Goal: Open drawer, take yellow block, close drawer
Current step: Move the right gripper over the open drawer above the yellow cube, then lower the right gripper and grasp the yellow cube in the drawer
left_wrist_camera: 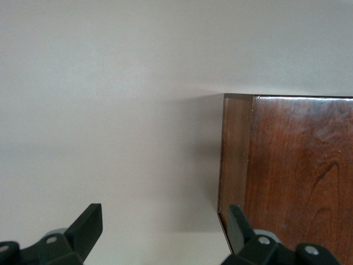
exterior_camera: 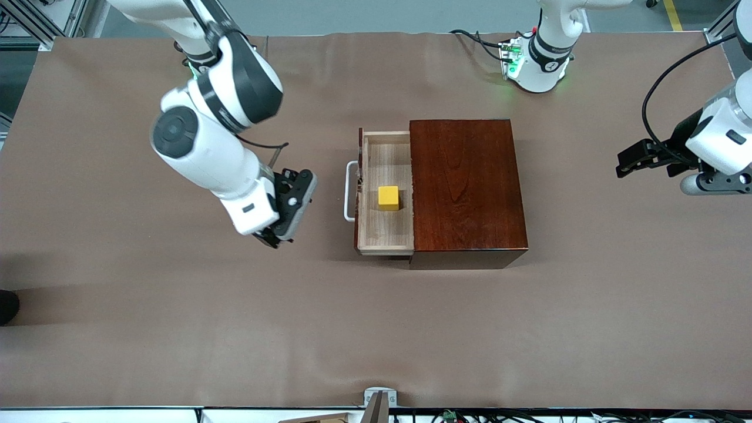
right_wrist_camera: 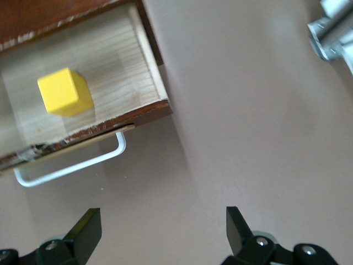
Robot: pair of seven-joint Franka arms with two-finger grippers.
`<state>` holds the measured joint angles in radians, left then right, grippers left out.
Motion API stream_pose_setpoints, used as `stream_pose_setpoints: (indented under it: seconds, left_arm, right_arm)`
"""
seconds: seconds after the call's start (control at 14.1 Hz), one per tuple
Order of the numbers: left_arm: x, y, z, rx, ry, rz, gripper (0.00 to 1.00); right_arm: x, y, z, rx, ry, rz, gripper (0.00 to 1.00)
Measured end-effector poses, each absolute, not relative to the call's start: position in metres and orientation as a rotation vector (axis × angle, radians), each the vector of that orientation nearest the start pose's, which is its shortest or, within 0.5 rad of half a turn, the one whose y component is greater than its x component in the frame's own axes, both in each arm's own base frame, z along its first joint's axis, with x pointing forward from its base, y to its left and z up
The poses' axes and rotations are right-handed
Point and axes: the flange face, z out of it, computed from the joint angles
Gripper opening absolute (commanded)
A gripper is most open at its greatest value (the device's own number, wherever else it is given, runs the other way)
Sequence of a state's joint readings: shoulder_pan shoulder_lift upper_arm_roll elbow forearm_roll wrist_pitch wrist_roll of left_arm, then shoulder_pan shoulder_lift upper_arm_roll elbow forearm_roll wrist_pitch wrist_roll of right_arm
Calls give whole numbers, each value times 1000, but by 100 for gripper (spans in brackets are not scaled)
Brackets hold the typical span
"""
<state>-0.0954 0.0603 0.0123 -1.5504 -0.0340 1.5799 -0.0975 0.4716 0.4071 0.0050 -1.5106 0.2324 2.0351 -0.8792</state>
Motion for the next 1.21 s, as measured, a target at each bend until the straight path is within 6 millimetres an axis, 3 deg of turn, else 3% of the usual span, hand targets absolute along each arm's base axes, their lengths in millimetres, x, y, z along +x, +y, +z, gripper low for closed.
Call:
stream_pose_setpoints:
  seconds: [0.21,0.43,0.71,0.92,1.21]
  left_arm:
    - [570,-51,600,-3172,-25,52,100]
    - [570,-52,600,-3172,-22,46,100]
    - [570,-55,600,-3173,-14,39,100]
    - [570,-55,600,-3173,-9,36,100]
    - [571,-54,601,-3171,133,31,100]
  right_arm:
    - [606,347,422,-2262,-1908,-251,100]
    - [585,397,410,-2188,-2036,-302,100]
    - [552,457,378,-2168,-2059,-244,100]
    - [539,482,359,-2162,-2081,-212,100]
    - [526,508,347,-2195,-2083,-196,100]
